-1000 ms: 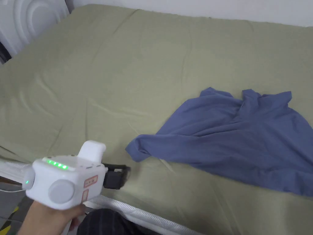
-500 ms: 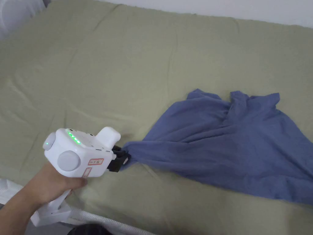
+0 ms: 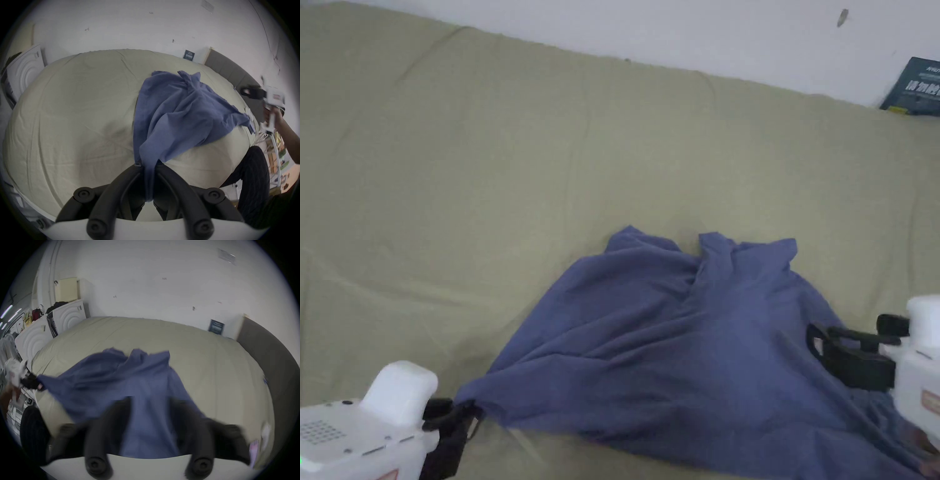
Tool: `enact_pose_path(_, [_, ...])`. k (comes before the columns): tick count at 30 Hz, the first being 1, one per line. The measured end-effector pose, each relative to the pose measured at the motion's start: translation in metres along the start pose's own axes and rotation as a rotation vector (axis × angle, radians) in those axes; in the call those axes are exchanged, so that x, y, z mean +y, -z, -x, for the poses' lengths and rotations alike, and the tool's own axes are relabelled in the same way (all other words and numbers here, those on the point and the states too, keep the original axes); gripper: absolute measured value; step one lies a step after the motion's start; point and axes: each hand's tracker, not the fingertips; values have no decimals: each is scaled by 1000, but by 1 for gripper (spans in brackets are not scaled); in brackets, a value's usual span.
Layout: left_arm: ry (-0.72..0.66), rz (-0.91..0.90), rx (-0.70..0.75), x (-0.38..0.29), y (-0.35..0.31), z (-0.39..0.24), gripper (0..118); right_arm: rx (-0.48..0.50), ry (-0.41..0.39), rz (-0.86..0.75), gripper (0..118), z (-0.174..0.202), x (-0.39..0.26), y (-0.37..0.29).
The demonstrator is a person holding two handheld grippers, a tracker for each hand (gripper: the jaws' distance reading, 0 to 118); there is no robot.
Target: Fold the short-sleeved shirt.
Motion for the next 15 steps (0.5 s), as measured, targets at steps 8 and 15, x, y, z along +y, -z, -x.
enact_pose_path(8, [-62, 16, 74, 5, 9, -5, 7, -1, -57, 163, 117, -50, 61, 149])
enact_pose_path(15, [-95, 13, 109, 16, 18, 1, 8, 130, -100, 200, 91, -50, 46, 184])
